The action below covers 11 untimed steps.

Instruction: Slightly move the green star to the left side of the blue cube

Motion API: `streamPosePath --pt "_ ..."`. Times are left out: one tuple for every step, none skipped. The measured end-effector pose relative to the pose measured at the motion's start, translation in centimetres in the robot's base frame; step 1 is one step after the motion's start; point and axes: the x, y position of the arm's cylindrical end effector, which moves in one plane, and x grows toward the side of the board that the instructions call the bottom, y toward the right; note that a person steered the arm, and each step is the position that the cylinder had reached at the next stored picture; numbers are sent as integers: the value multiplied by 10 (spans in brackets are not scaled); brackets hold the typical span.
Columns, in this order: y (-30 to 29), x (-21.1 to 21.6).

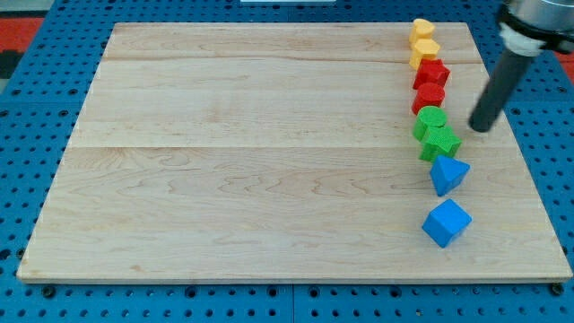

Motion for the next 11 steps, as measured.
streamPosePath --pt "-84 0" --pt "-102 1" --pt "-78 -12" --pt "-59 -19" --pt "-33 -15" --pt "-18 10" --pt "-43 20" --pt "-56 30" --pt "11 20" --pt "31 85" --pt "18 173"
